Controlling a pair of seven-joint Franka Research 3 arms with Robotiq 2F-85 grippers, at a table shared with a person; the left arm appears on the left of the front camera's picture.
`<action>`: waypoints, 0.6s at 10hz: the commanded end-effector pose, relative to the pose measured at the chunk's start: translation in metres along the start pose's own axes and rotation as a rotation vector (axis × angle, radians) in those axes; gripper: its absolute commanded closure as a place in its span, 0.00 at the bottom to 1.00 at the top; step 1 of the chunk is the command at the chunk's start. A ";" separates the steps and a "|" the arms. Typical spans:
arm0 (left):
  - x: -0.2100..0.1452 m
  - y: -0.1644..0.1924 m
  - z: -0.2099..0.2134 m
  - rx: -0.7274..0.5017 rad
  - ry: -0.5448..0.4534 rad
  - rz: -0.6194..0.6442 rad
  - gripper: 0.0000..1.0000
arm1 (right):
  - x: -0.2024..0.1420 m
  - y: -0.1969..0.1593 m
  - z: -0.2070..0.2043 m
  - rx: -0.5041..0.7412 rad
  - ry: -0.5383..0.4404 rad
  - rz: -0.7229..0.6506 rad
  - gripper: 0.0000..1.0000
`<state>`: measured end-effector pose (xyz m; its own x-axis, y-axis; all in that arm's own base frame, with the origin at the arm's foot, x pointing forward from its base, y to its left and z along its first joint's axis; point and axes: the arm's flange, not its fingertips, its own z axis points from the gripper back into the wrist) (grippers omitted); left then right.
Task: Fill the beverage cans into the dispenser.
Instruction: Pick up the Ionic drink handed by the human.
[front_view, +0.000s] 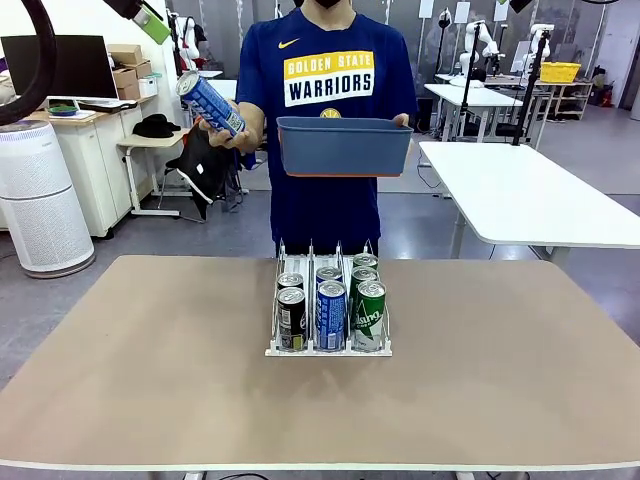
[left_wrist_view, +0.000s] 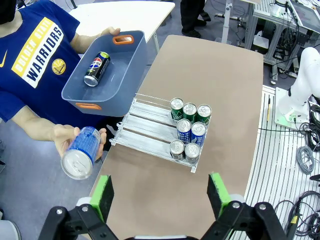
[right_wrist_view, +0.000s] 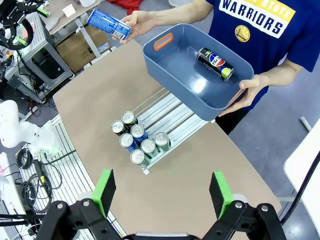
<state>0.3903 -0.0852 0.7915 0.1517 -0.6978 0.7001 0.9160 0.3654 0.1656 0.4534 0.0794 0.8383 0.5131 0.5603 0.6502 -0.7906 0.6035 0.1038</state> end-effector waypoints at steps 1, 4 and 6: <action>-0.001 -0.001 -0.001 -0.005 0.002 0.001 0.00 | -0.001 0.001 0.000 0.003 0.002 -0.010 0.00; -0.001 -0.001 -0.001 -0.005 0.002 0.001 0.00 | -0.001 0.001 0.000 0.003 0.002 -0.010 0.00; -0.001 -0.001 -0.001 -0.005 0.002 0.001 0.00 | -0.001 0.001 0.000 0.003 0.002 -0.010 0.00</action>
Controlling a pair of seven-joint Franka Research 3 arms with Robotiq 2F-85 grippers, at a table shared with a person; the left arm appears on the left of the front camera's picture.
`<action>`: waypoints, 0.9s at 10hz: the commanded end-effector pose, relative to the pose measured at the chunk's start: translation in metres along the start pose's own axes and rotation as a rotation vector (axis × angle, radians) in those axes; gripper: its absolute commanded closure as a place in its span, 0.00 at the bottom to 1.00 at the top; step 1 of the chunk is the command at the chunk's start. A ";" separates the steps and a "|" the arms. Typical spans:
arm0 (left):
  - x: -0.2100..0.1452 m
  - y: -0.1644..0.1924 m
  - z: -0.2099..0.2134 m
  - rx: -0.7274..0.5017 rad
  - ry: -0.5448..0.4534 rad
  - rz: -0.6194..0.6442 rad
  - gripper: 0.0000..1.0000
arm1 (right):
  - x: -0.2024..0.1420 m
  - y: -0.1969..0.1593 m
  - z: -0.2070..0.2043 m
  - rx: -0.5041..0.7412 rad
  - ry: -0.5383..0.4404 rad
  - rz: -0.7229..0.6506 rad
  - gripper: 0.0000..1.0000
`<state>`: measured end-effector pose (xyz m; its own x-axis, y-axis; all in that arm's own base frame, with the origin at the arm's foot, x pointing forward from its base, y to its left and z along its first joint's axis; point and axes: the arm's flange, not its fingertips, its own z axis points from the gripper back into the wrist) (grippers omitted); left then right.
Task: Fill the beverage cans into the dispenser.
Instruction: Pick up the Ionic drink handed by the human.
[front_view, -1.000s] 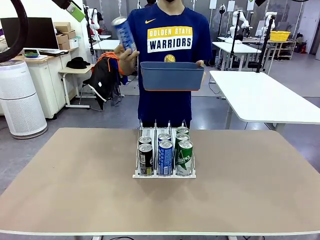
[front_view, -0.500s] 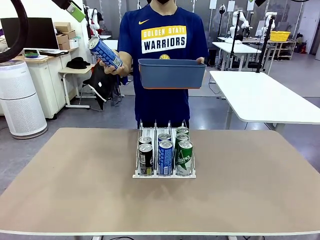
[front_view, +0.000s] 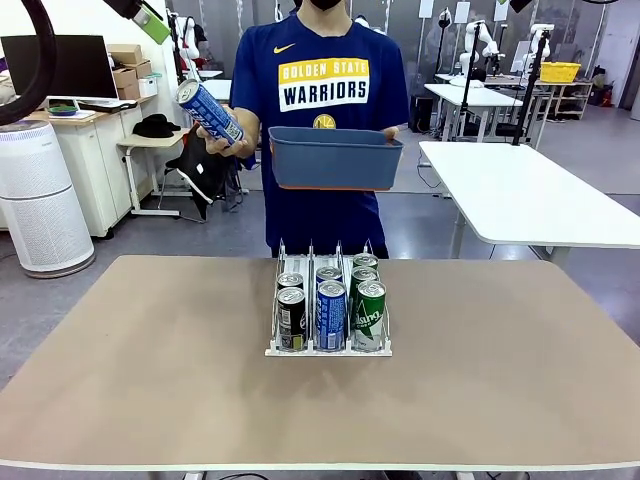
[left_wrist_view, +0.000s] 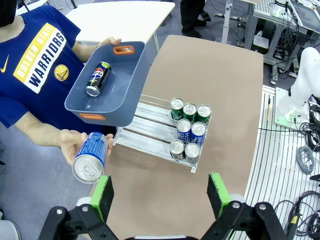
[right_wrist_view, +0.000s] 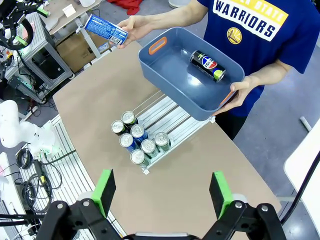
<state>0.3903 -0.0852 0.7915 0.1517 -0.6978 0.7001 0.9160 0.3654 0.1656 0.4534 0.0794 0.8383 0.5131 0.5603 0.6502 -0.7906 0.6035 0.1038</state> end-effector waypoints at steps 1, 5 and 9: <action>-0.001 -0.001 -0.001 -0.005 0.002 0.001 0.00 | -0.001 0.001 0.000 0.003 0.002 -0.010 0.00; -0.001 -0.001 -0.001 -0.005 0.002 0.001 0.00 | -0.001 0.001 0.000 0.003 0.002 -0.010 0.00; 0.000 0.000 0.000 0.000 0.000 0.000 0.00 | -0.001 0.001 0.000 0.003 0.002 -0.010 0.00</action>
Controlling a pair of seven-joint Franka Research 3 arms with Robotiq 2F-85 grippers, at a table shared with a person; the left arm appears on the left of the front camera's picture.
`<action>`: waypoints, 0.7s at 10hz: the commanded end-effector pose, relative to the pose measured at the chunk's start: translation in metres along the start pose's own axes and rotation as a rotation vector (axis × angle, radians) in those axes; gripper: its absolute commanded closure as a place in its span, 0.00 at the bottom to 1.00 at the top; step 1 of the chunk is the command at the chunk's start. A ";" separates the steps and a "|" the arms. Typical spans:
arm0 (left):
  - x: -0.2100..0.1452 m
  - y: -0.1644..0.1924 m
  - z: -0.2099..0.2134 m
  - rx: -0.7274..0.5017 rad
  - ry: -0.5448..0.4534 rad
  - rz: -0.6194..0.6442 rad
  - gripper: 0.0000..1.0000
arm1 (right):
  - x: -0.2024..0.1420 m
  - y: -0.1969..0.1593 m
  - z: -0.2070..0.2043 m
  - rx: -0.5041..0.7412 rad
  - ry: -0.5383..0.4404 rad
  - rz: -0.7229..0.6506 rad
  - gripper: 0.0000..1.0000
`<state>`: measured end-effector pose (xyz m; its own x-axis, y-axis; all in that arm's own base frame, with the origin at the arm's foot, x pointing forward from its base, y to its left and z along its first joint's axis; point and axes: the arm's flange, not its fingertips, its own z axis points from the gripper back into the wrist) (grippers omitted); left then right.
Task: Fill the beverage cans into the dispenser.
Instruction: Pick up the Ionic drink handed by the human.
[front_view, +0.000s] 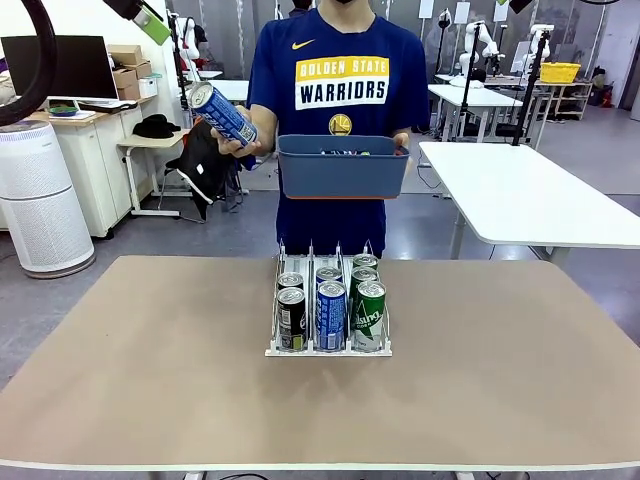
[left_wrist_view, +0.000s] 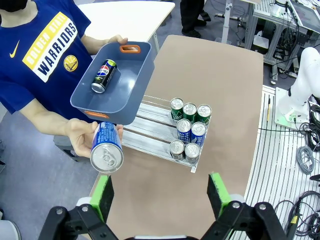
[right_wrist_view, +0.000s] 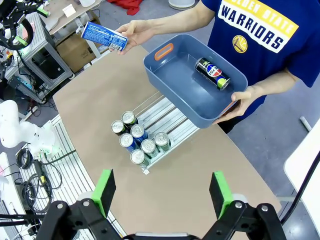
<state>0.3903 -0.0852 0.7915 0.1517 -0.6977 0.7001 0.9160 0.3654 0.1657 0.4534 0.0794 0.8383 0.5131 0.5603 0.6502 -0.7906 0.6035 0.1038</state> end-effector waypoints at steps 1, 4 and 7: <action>-0.004 0.002 -0.002 -0.002 0.026 0.006 0.00 | -0.001 0.001 0.000 0.003 0.002 -0.010 0.00; -0.019 0.016 -0.029 0.067 0.073 0.084 0.00 | -0.001 0.001 0.000 0.003 0.002 -0.010 0.00; -0.032 0.030 -0.053 0.153 0.047 0.115 0.00 | -0.001 0.001 0.000 0.003 0.002 -0.010 0.00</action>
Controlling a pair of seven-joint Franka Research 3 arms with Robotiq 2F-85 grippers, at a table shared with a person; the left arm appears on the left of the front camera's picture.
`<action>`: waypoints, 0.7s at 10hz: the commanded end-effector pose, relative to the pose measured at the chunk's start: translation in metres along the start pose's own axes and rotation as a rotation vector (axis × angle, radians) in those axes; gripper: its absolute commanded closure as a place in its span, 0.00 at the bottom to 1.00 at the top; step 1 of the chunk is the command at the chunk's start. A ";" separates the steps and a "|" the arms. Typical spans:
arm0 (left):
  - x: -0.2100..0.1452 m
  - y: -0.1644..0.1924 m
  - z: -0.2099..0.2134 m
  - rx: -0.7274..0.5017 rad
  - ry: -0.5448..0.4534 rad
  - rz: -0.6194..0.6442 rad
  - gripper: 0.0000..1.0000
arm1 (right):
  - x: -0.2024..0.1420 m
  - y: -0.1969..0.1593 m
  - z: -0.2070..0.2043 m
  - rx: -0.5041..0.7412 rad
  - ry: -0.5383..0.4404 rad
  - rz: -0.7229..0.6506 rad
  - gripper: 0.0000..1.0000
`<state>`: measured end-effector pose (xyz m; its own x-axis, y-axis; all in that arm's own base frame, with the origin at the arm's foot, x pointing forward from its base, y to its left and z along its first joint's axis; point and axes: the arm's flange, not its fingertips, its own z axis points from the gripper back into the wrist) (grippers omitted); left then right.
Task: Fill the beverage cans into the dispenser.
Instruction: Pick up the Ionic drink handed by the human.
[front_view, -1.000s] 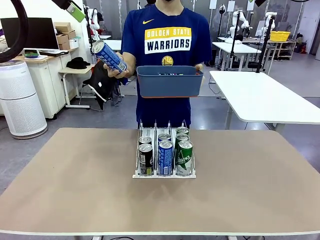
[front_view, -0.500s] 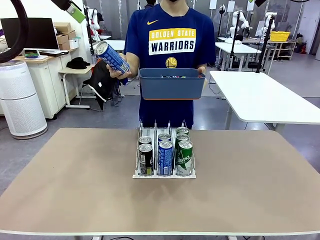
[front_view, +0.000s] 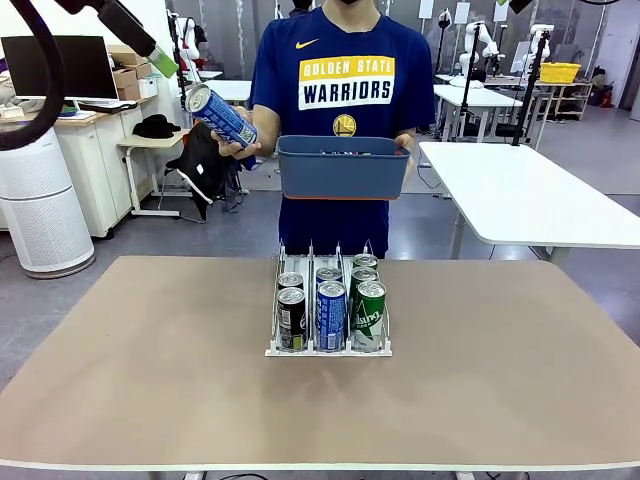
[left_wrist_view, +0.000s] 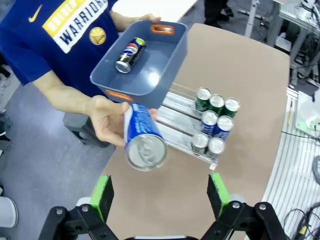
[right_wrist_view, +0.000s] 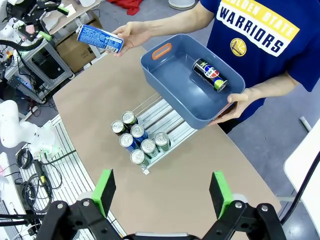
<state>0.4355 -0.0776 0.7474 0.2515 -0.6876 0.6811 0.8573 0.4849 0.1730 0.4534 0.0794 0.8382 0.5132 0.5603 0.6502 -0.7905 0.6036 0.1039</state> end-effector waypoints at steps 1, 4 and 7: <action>-0.008 -0.002 -0.018 0.039 -0.028 0.015 0.00 | -0.001 0.001 0.000 0.003 0.002 -0.010 0.00; -0.009 0.003 -0.038 0.054 -0.074 -0.005 0.00 | -0.001 0.001 0.000 0.003 0.002 -0.010 0.00; -0.009 0.013 -0.052 0.035 -0.077 -0.001 0.00 | -0.001 0.001 0.000 0.003 0.002 -0.010 0.00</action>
<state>0.4626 -0.0955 0.7118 0.2404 -0.6604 0.7114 0.8341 0.5154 0.1965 0.4534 0.0794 0.8382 0.5133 0.5602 0.6501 -0.7905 0.6036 0.1039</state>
